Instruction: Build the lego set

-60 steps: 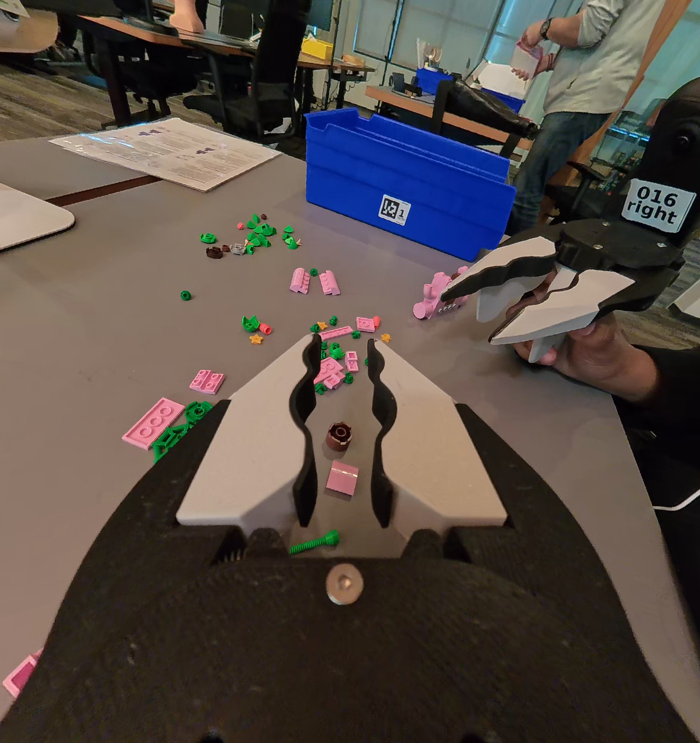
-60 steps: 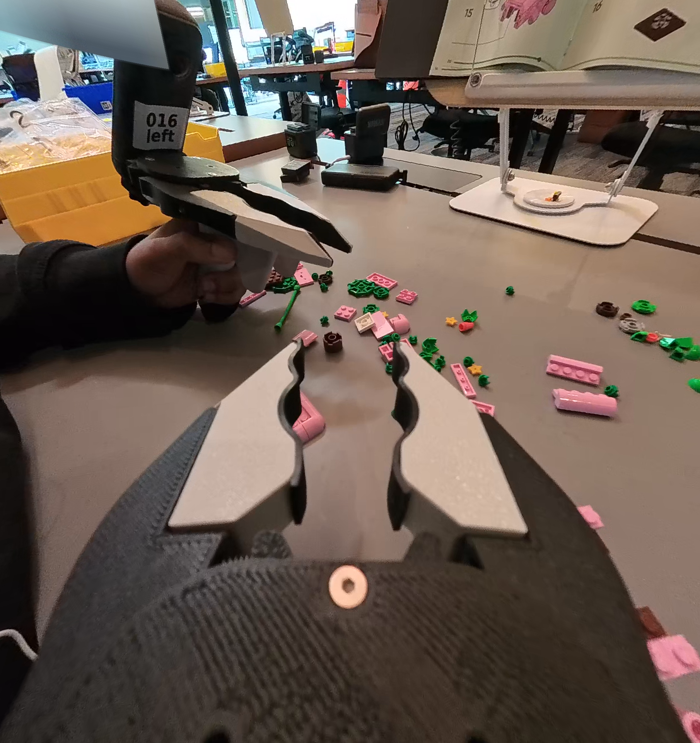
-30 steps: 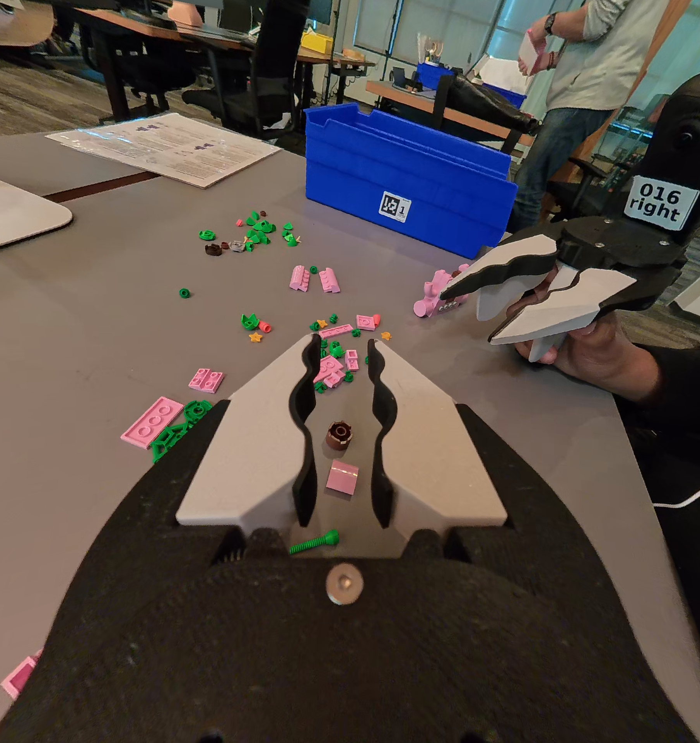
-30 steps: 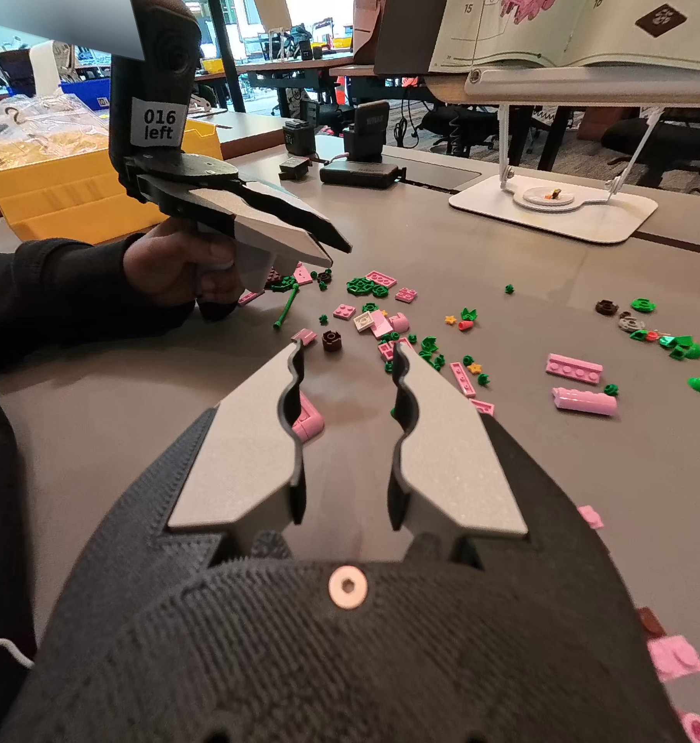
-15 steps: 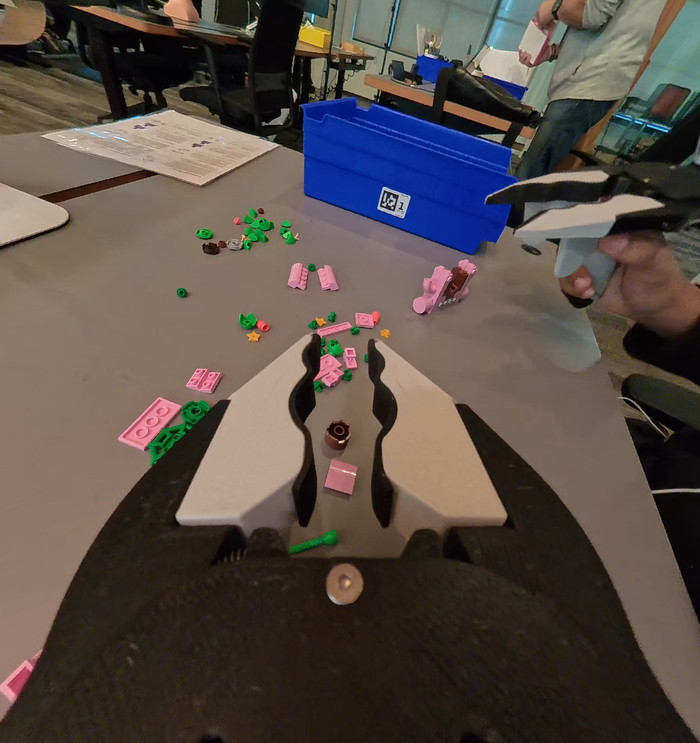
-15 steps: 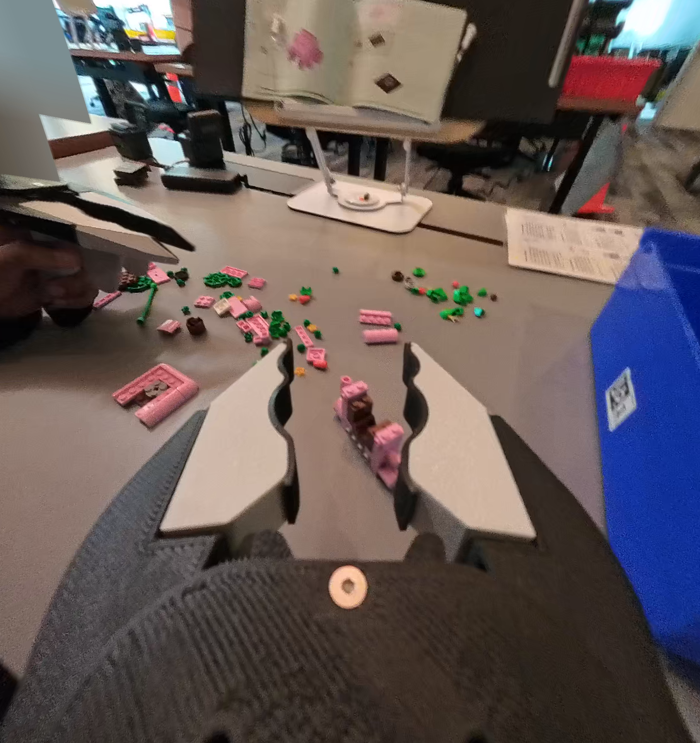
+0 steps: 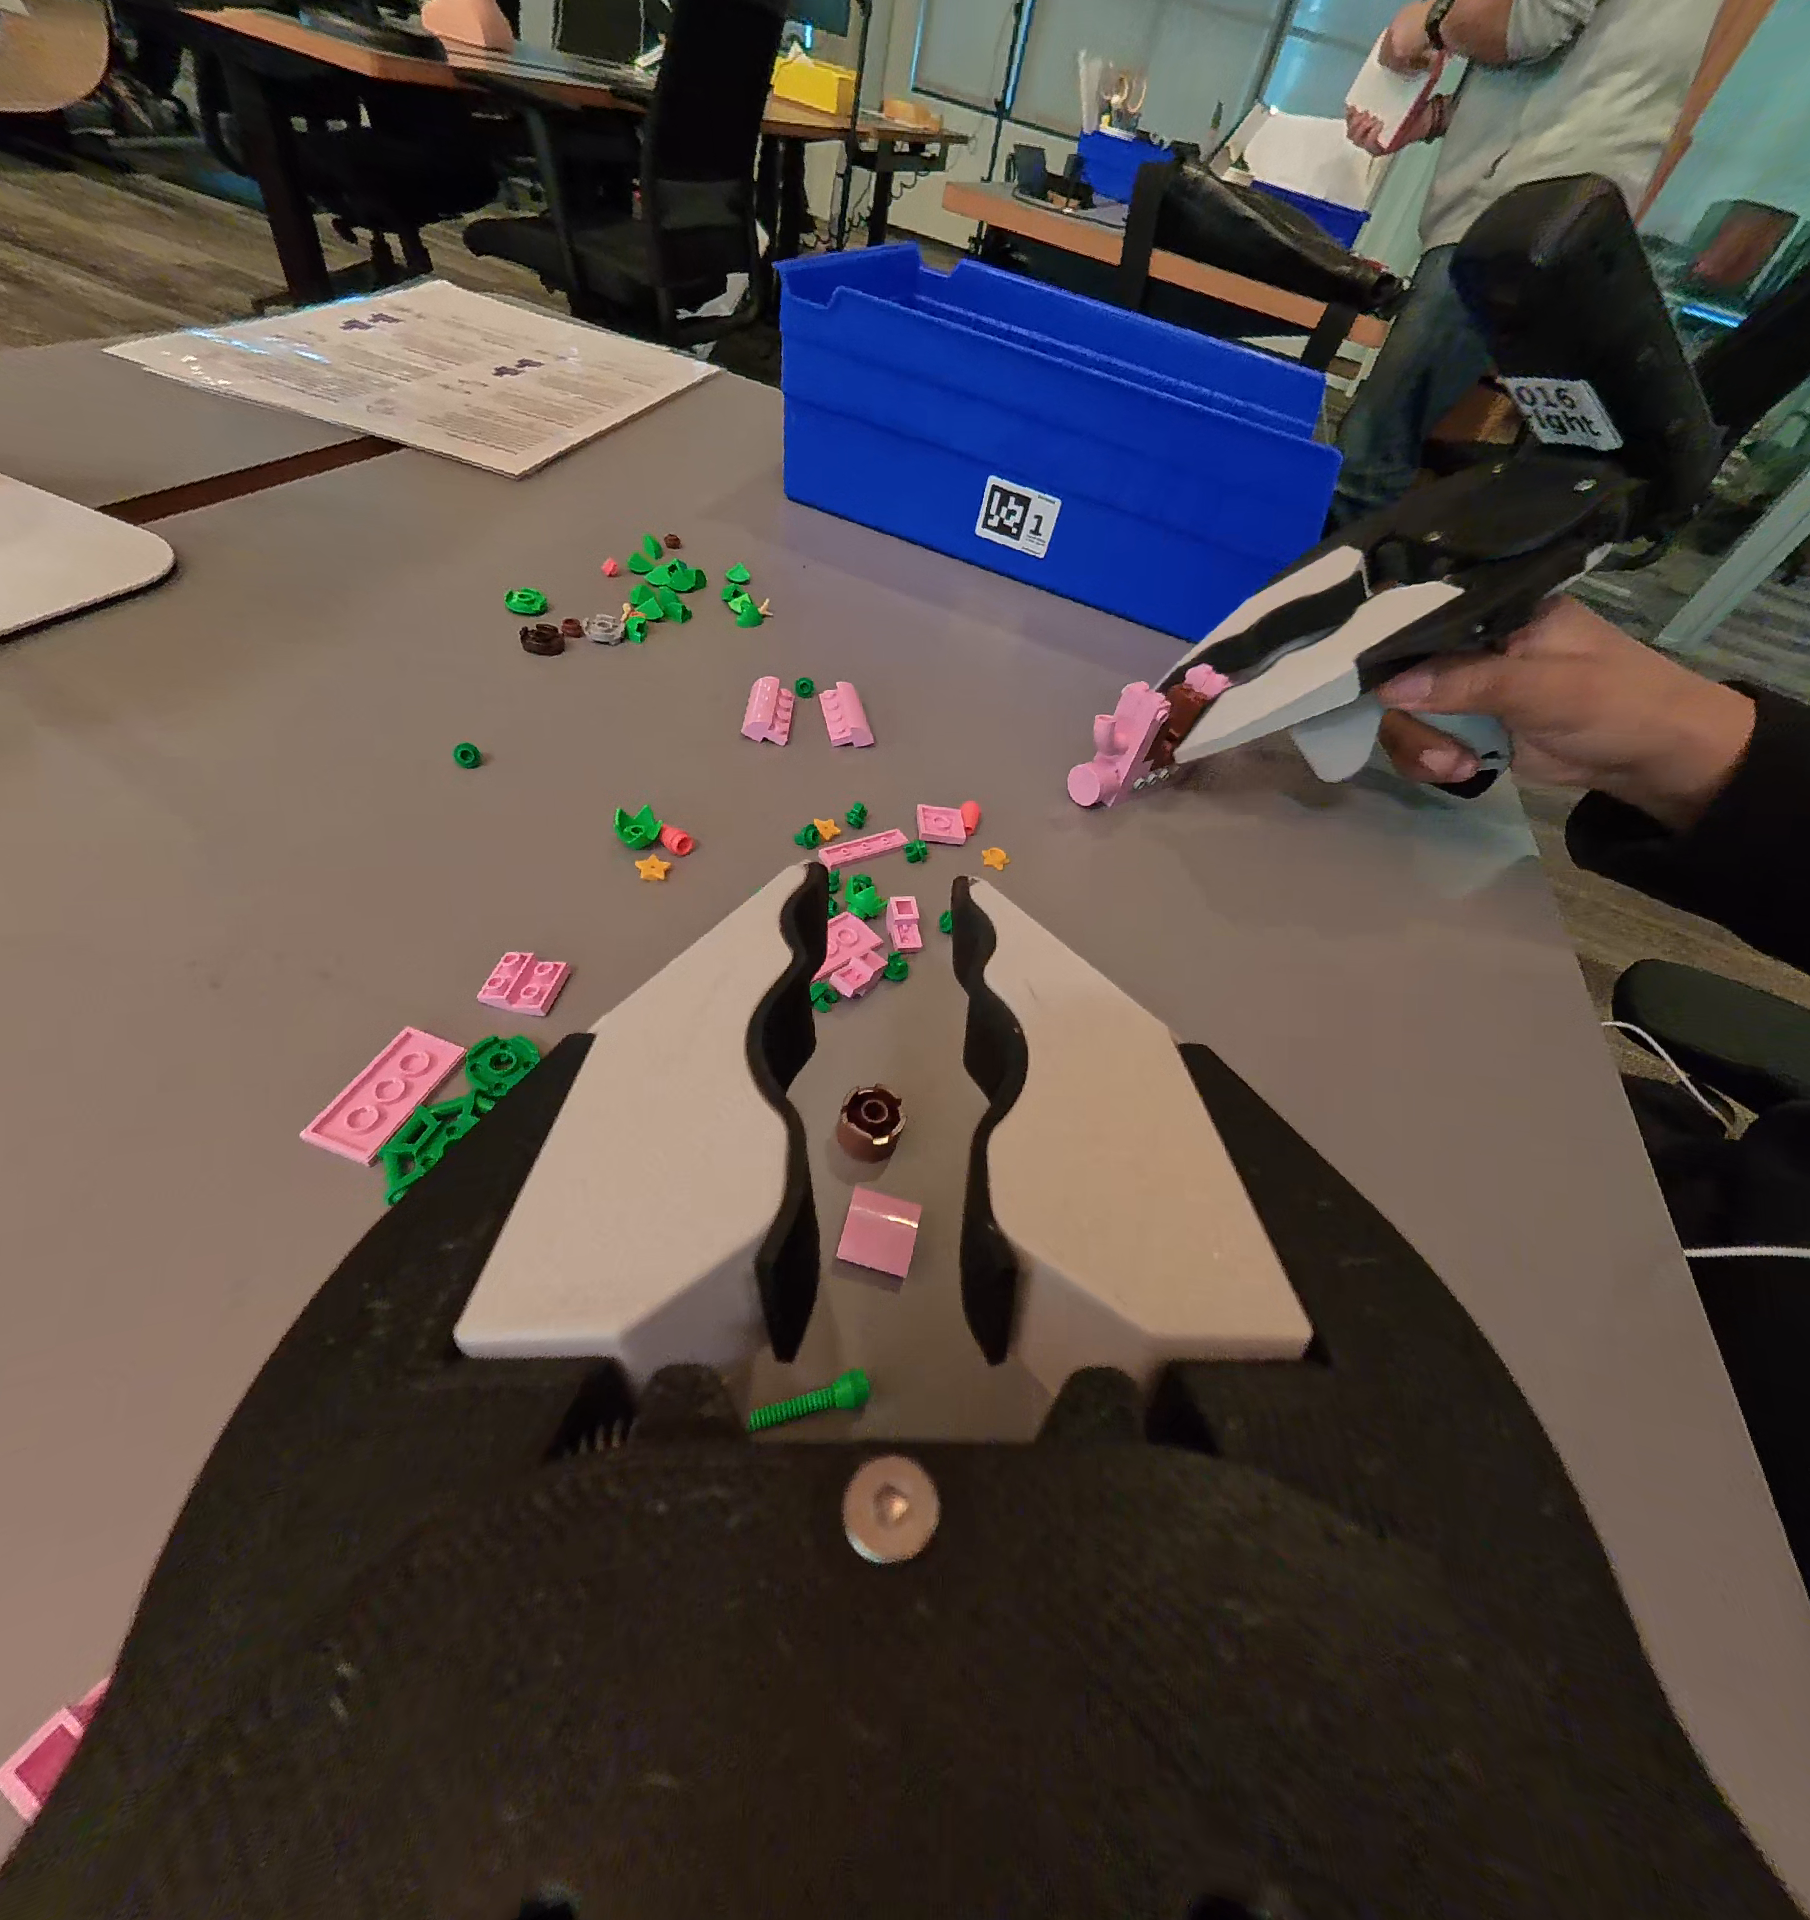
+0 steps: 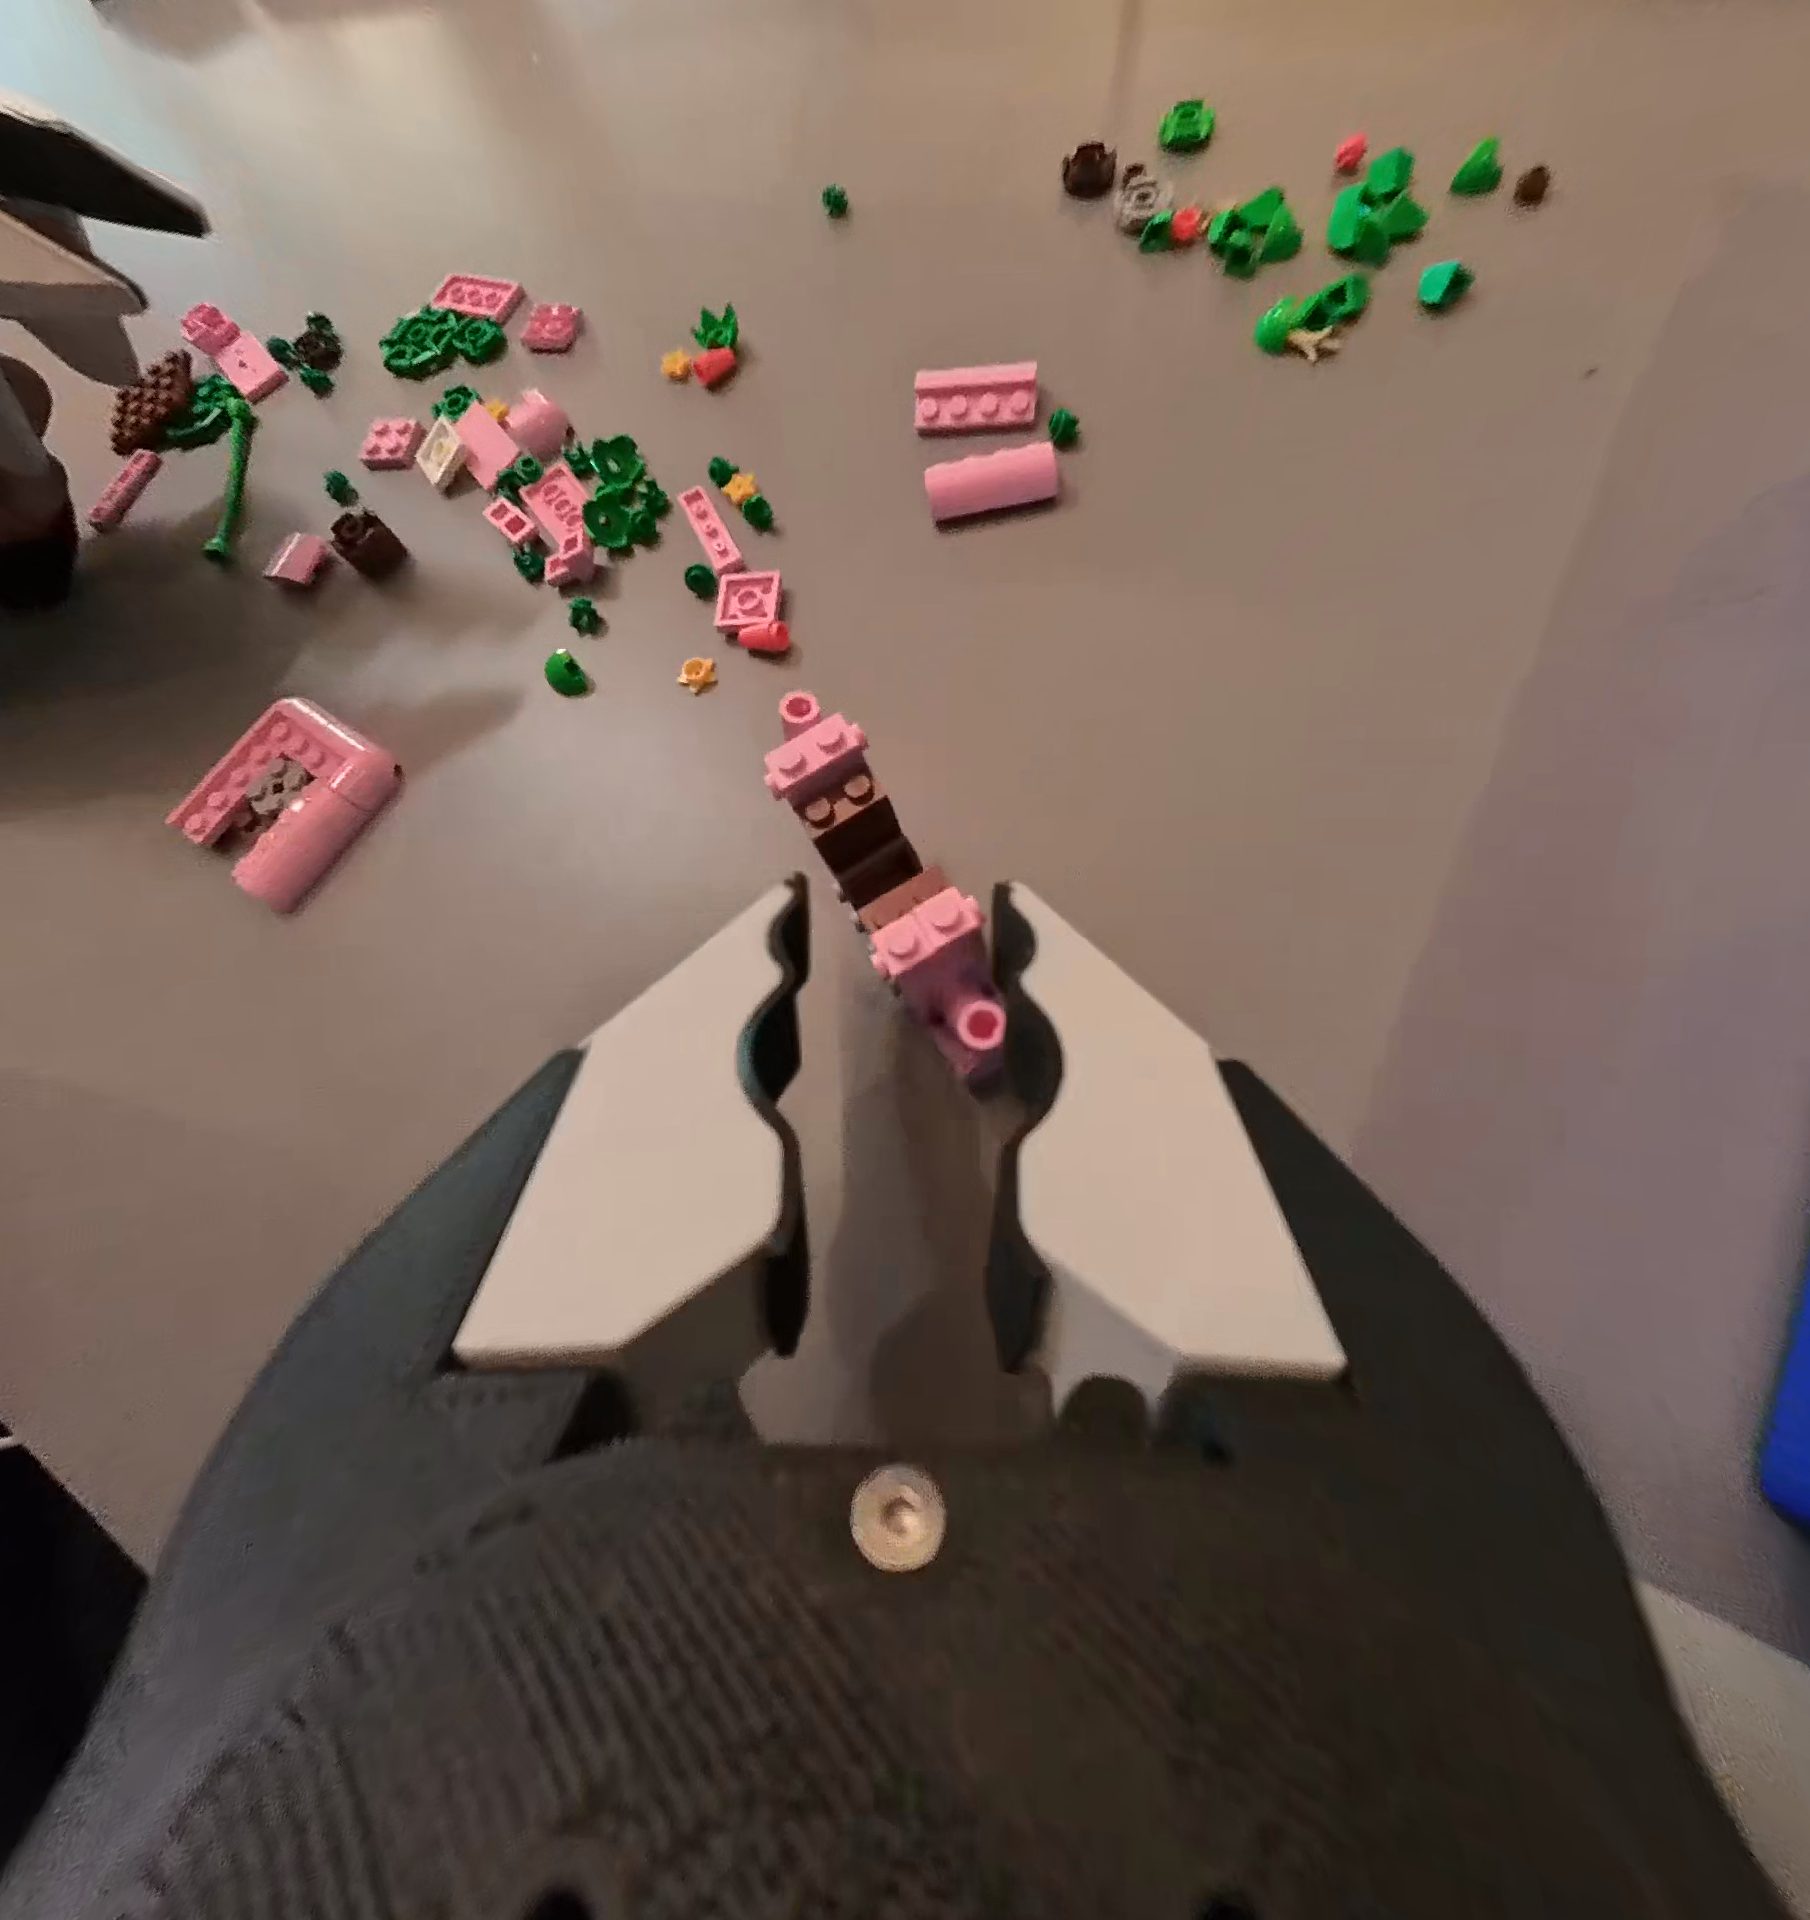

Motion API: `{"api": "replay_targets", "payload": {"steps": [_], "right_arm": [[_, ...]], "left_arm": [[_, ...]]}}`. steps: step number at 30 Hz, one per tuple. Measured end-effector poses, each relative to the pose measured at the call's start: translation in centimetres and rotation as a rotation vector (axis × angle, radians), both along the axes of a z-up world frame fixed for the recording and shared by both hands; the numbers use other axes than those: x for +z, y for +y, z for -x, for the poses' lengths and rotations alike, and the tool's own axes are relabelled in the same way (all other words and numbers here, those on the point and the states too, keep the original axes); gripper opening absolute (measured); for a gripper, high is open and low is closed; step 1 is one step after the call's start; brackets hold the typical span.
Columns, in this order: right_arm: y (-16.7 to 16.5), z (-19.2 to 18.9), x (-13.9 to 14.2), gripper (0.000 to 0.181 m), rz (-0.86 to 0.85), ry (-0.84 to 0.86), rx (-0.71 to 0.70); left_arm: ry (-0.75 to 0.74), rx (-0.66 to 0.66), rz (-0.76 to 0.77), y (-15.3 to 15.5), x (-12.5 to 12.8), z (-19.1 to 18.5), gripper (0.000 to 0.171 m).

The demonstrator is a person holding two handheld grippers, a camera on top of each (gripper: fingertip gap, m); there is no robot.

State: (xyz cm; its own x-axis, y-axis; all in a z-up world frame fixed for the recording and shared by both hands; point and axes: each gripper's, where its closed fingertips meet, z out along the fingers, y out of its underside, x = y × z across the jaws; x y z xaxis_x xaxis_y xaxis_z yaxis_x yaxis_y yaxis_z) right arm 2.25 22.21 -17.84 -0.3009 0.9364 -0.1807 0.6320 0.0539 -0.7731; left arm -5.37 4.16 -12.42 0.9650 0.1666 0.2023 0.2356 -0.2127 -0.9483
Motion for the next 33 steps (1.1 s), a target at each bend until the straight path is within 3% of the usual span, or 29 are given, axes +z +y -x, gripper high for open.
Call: {"api": "replay_targets", "payload": {"steps": [4, 10, 15, 19, 22, 25, 29, 33], "right_arm": [[-0.8, 0.1, 1.1, 0.02, 0.095, 0.0, 0.012], [-4.1, 0.3, 7.0, 0.019, 0.529, 0.153, 0.083], [-5.7, 0.9, 8.7, 0.019, 0.419, 0.296, 0.098], [-8.8, 1.3, 9.4, 0.019, 0.268, 0.346, 0.181], [-11.9, 1.7, 10.3, 0.019, 0.27, 0.378, 0.278], [-14.9, 2.3, 11.1, 0.019, 0.337, 0.413, 0.382], [-17.7, 3.3, 11.2, 0.019, 0.395, 0.444, 0.476], [-18.6, 3.7, 11.0, 0.019, 0.378, 0.508, 0.504]], "left_arm": [[0.001, 0.0, 0.0, 0.0, 0.0, 0.0, 0.022], [0.003, -0.003, 0.002, 0.0, 0.0, -0.1, 0.022], [0.012, -0.049, -0.01, 0.3, 0.2, -1.0, 0.025], [0.018, -0.14, -0.036, 1.1, 0.6, -3.1, 0.04], [0.046, -0.192, -0.048, 1.4, 1.0, -4.4, 0.056], [0.045, -0.221, -0.055, 1.6, 1.1, -5.1, 0.061], [0.021, -0.262, -0.085, 1.2, 1.6, -5.4, 0.048], [0.007, -0.317, -0.095, 0.8, 1.6, -5.7, 0.023]]}}
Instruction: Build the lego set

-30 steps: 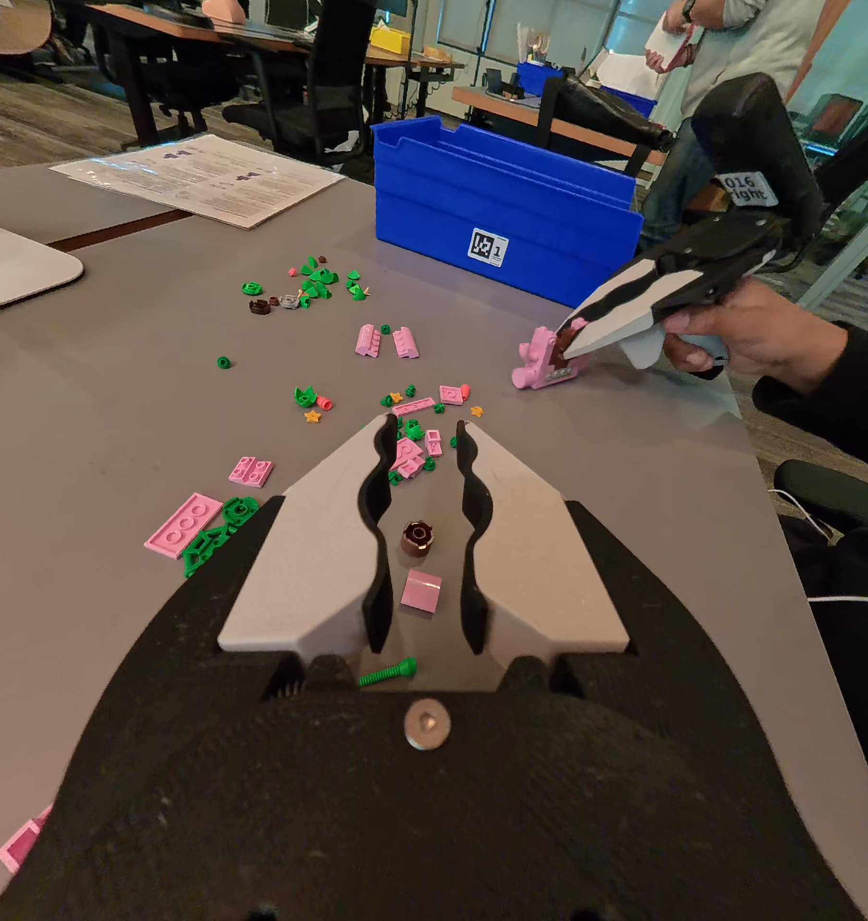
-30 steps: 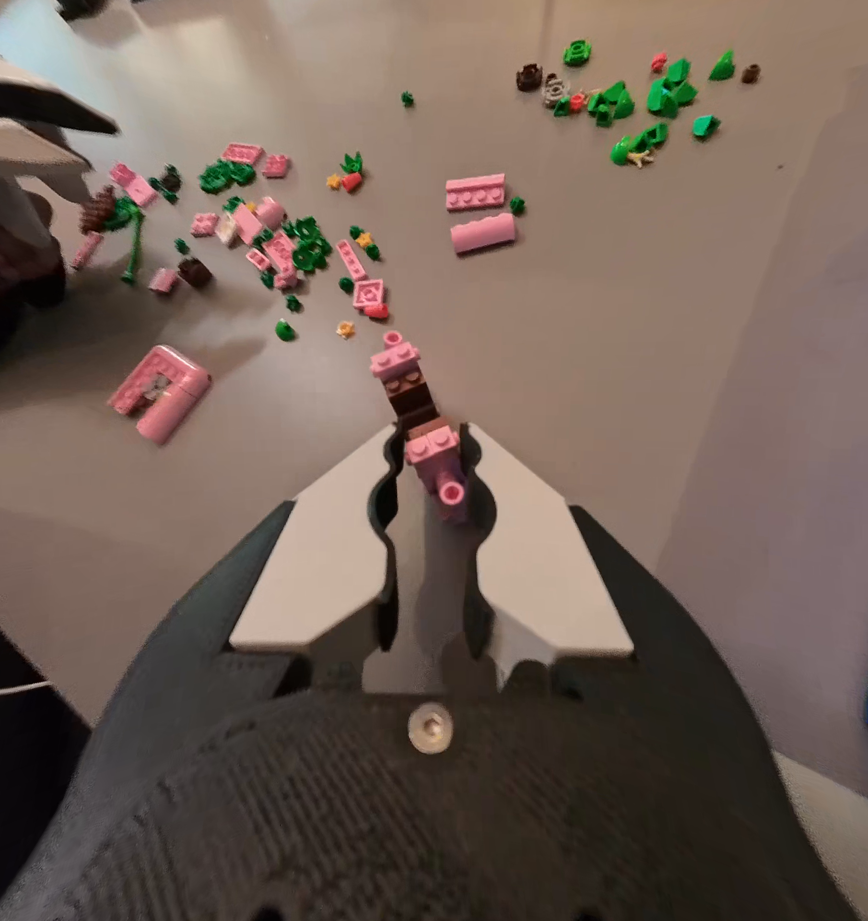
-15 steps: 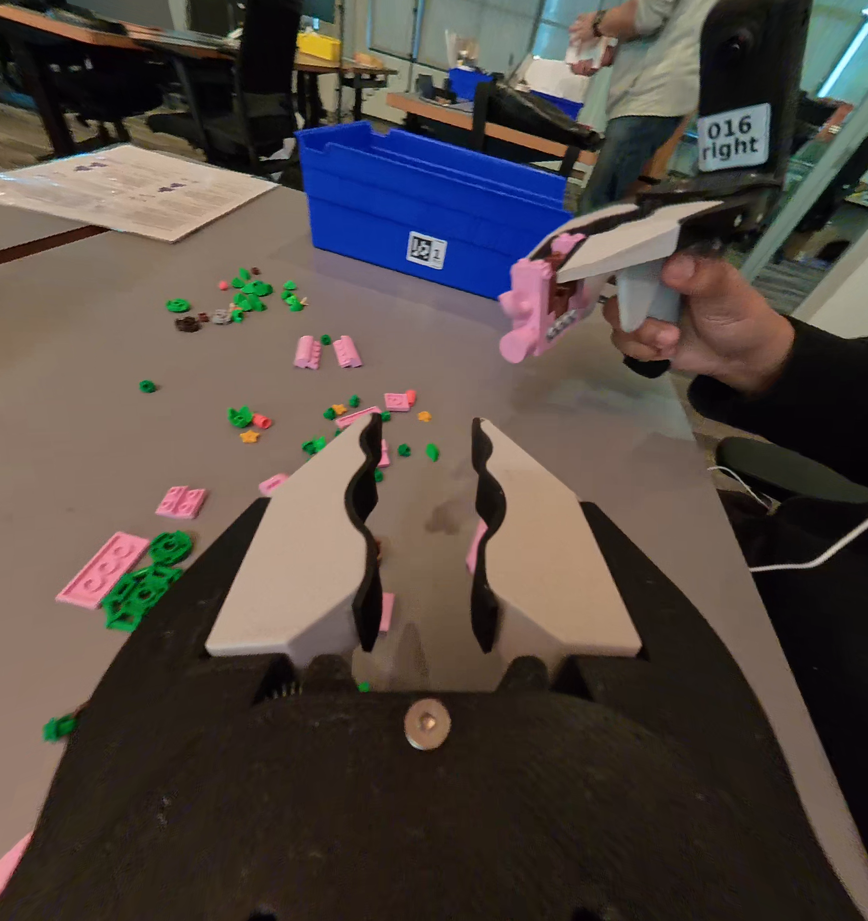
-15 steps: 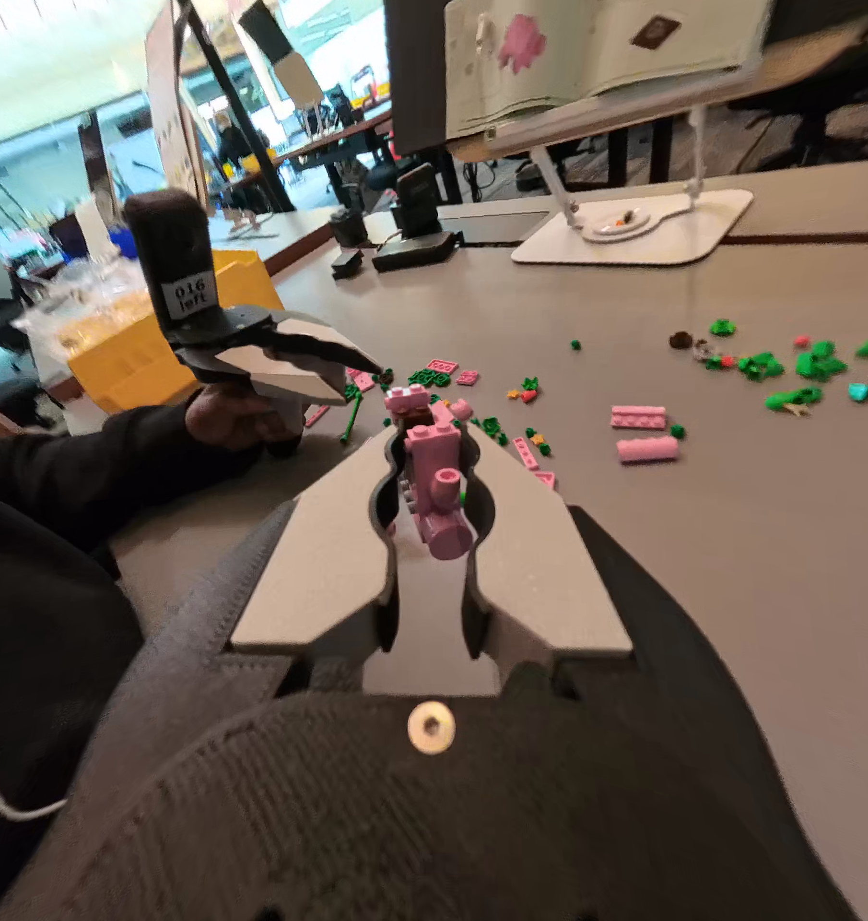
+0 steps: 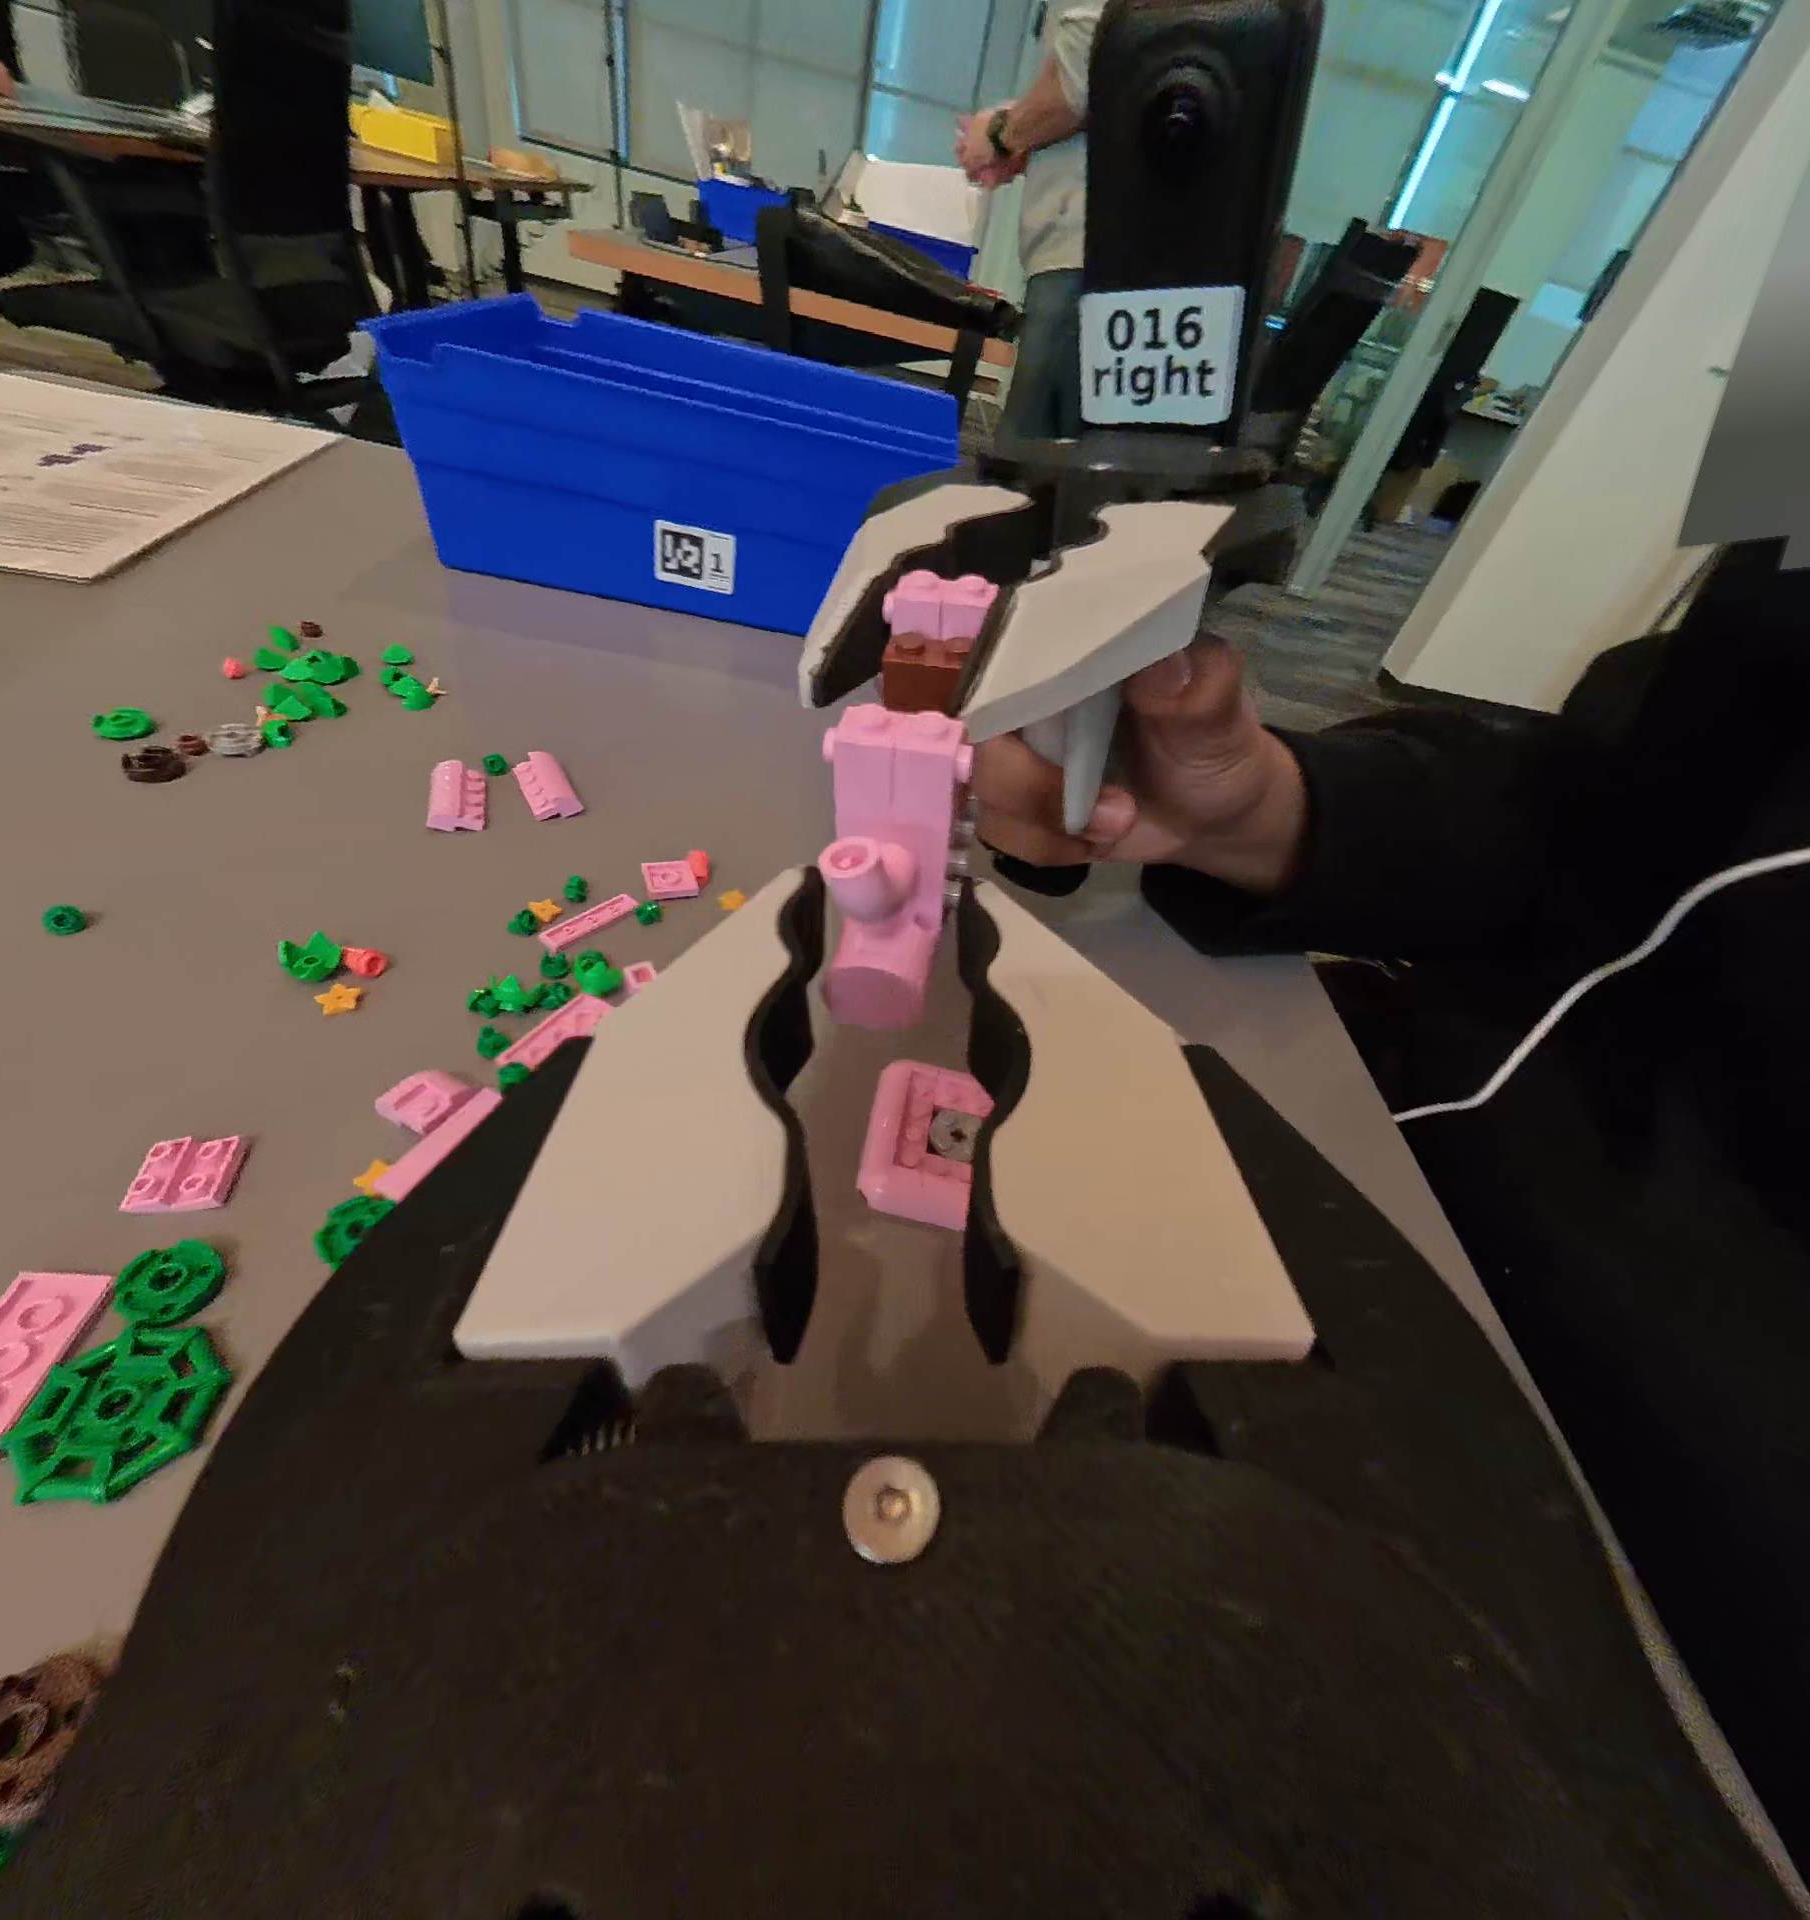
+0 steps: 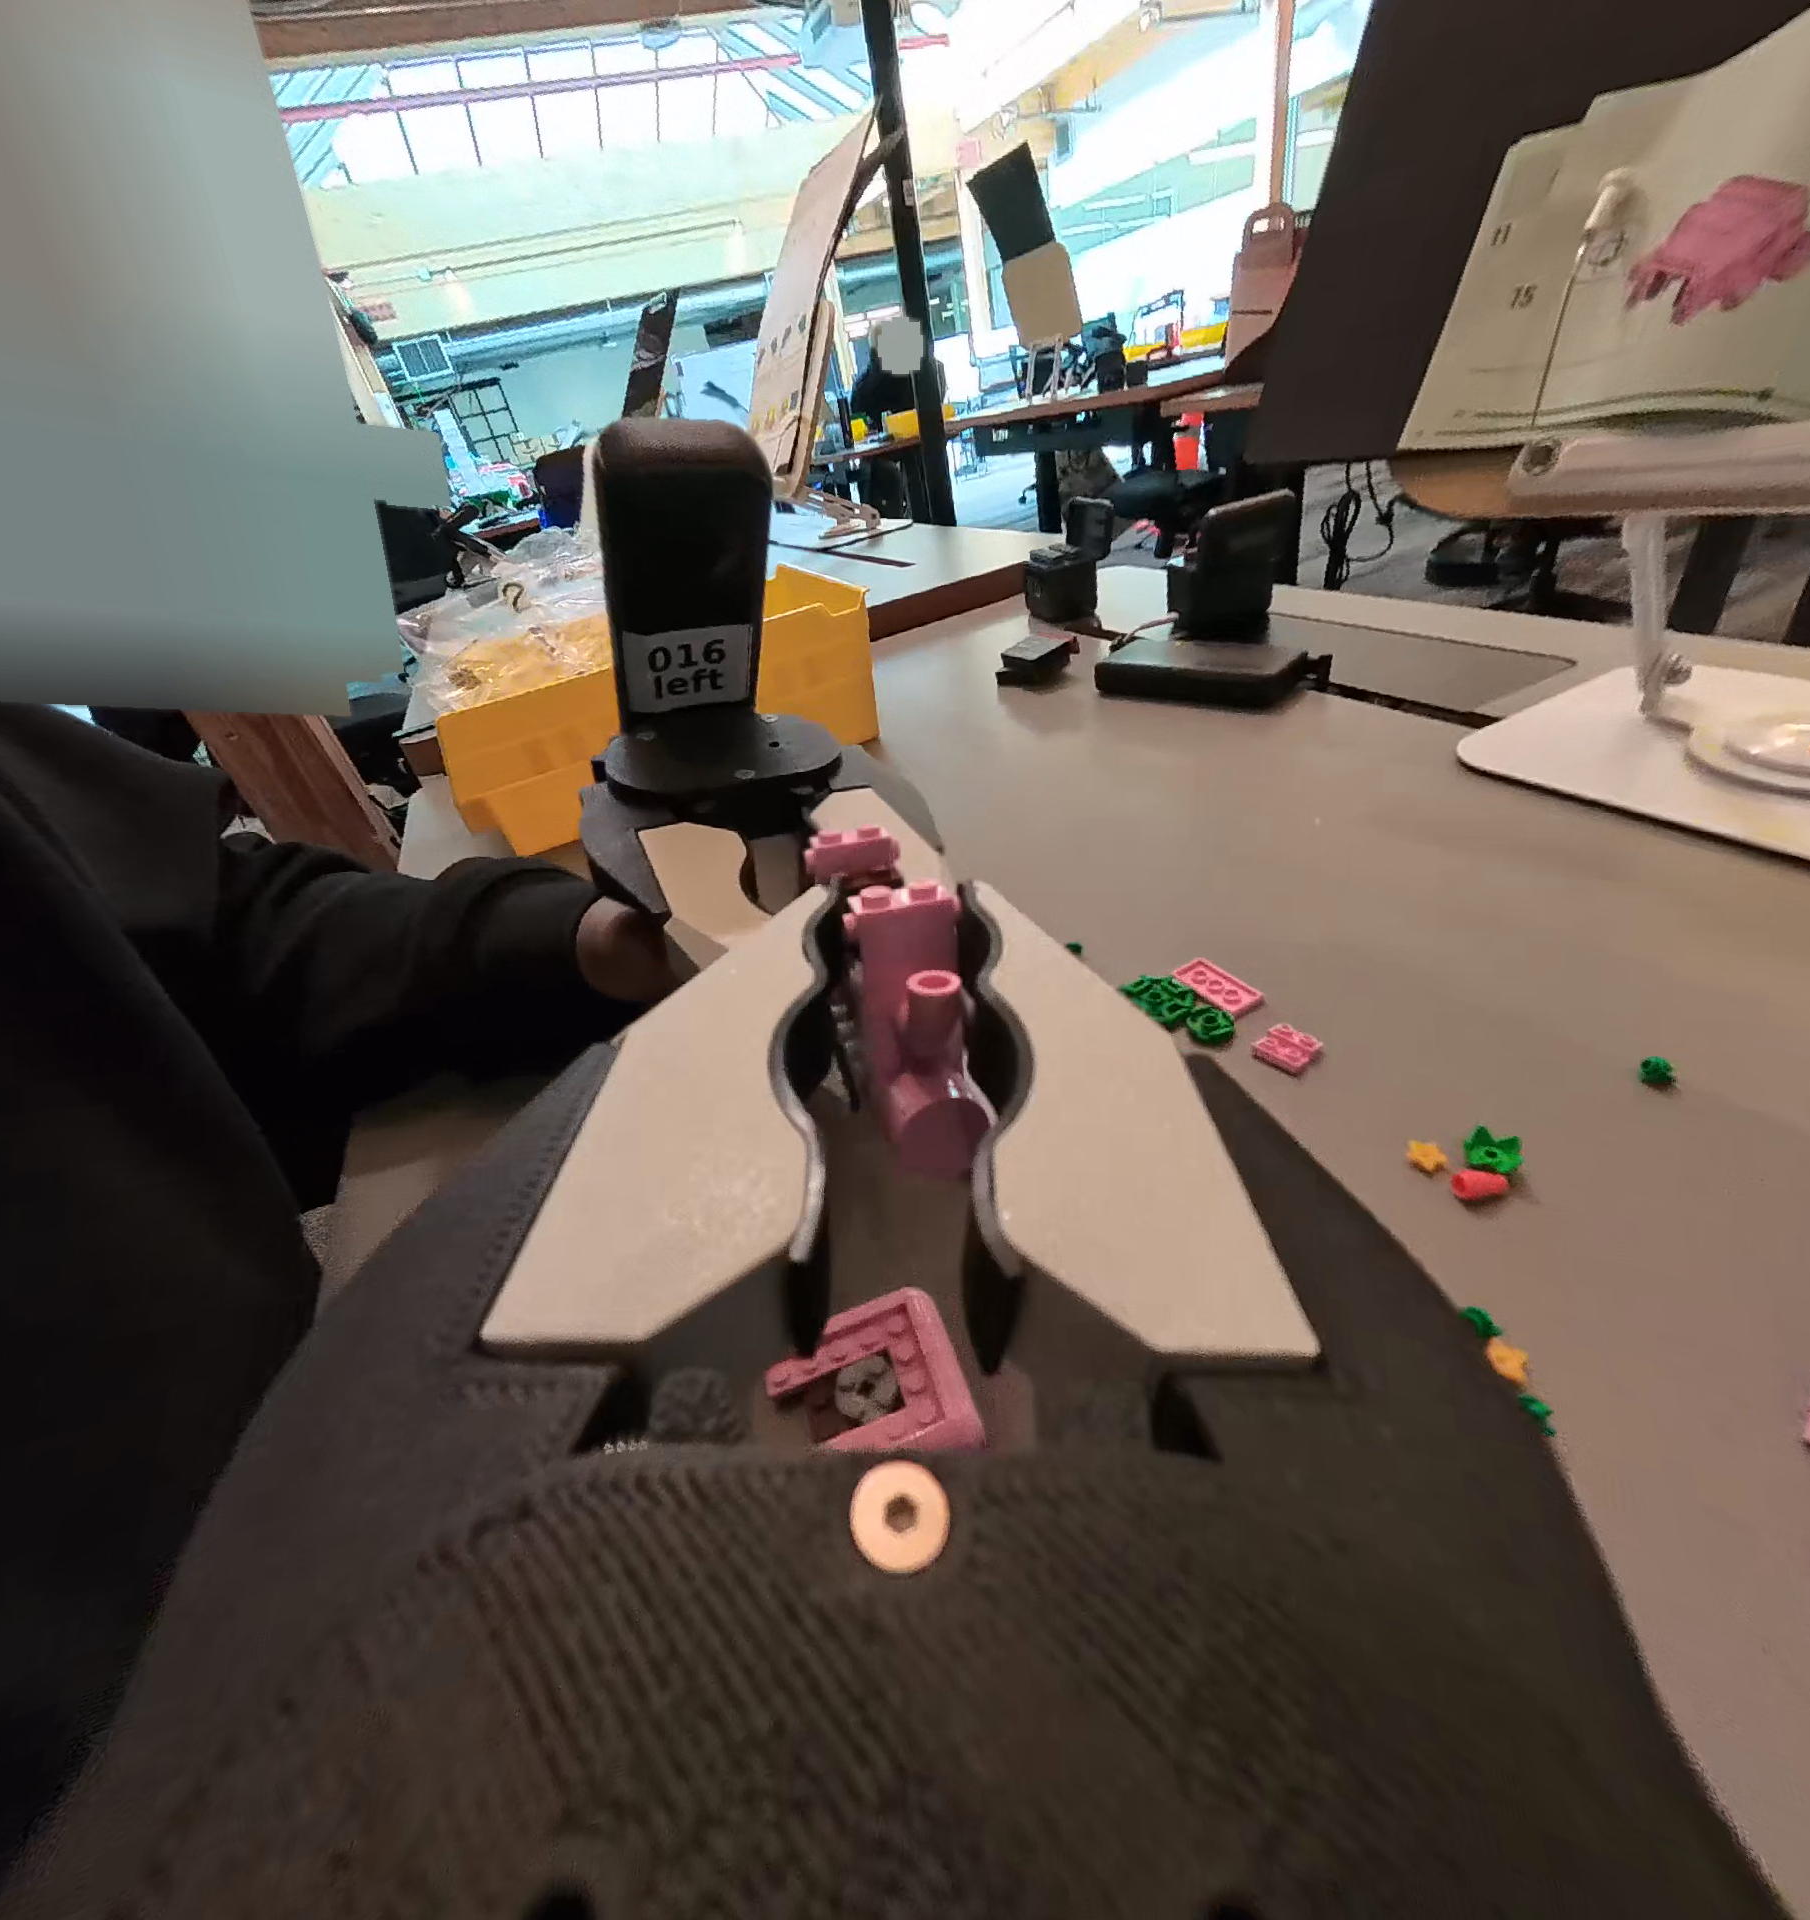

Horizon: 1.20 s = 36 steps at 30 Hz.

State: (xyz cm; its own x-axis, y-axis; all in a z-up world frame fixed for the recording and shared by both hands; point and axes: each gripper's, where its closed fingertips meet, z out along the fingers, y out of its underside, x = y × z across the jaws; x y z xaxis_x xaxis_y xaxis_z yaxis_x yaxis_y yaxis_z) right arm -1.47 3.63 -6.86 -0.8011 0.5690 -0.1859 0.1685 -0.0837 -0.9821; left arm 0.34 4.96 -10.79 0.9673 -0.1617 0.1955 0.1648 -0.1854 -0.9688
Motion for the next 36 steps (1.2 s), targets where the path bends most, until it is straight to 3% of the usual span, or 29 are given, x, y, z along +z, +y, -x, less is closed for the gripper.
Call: {"api": "replay_targets", "payload": {"steps": [6, 13, 36], "right_arm": [[0.4, -0.3, -0.2, 0.02, 0.058, 0.012, 0.042], [1.5, 0.0, 0.3, 0.032, 0.124, 0.009, 0.019], [1.9, 0.6, 0.2, 0.042, 0.159, -0.015, 0.006]], "left_arm": [[0.007, -0.032, -0.008, 0.0, 0.0, -0.5, 0.018], [0.02, -0.011, -0.002, 0.0, -0.3, 0.0, 0.018], [0.031, 0.069, -0.016, -0.3, 0.0, 1.5, 0.018]]}}
